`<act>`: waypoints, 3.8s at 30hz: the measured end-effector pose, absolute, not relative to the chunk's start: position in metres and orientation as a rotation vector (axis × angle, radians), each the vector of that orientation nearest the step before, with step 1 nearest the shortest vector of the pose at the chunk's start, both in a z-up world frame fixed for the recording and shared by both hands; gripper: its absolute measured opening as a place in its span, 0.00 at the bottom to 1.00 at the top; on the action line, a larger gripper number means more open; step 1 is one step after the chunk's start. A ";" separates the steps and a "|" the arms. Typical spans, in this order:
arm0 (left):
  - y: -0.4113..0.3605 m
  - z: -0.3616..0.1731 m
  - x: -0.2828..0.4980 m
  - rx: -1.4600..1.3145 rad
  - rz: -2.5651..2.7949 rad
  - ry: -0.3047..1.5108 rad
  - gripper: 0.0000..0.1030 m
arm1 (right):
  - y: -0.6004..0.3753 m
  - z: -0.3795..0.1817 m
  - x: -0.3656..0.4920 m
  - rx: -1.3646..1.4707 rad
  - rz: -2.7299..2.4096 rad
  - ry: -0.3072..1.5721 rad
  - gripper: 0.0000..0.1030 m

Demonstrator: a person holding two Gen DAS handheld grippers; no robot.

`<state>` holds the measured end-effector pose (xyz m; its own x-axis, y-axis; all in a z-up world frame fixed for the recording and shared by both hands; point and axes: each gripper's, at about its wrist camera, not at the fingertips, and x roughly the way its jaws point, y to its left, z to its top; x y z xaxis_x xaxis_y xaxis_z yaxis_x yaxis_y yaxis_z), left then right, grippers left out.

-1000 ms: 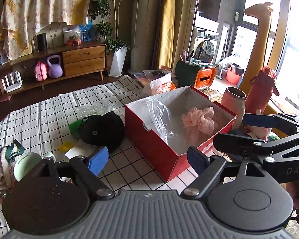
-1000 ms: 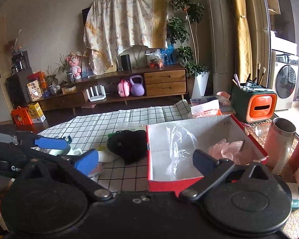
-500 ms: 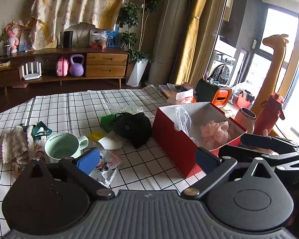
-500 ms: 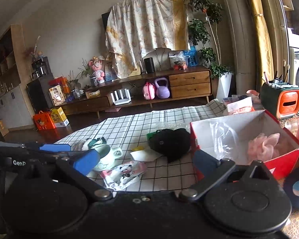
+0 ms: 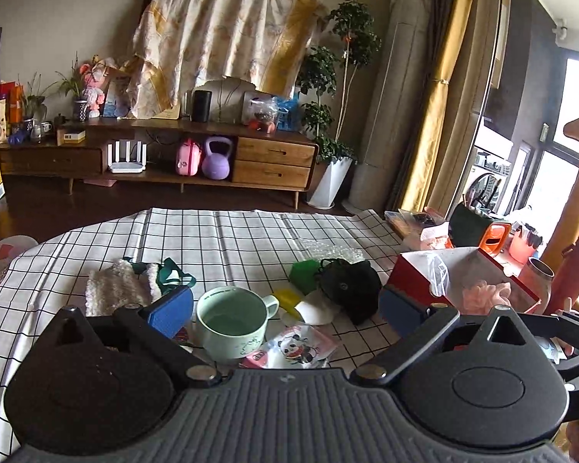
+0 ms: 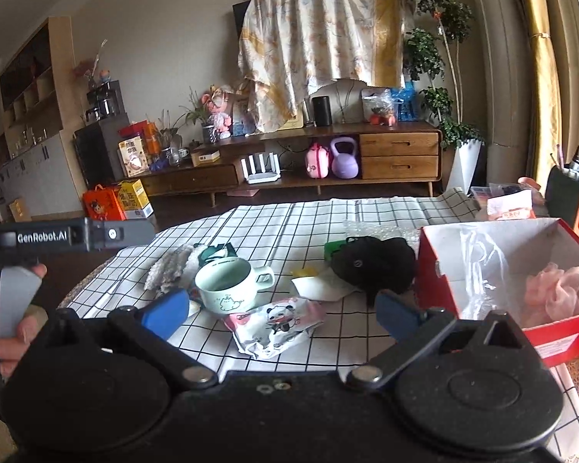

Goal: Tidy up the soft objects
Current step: 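Withdraw both tools from the box and move the left tool to the white towel, then grasp the white fluffy towel with the left tool and lift it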

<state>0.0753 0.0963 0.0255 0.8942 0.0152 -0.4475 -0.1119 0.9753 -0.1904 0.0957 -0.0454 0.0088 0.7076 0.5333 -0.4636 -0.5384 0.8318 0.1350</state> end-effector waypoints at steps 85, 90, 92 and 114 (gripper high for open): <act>0.281 -0.114 0.209 -0.357 0.496 0.732 0.14 | 0.036 -0.119 0.236 0.021 0.419 0.754 0.12; 0.274 -0.104 0.201 -0.324 0.477 0.714 0.09 | 0.027 -0.106 0.223 0.050 0.437 0.719 0.05; 0.272 -0.101 0.197 -0.316 0.466 0.710 0.09 | 0.022 -0.102 0.218 0.065 0.447 0.711 0.05; 0.220 -0.026 0.135 -0.297 0.323 0.580 0.07 | -0.046 -0.035 0.163 0.107 0.509 0.580 0.02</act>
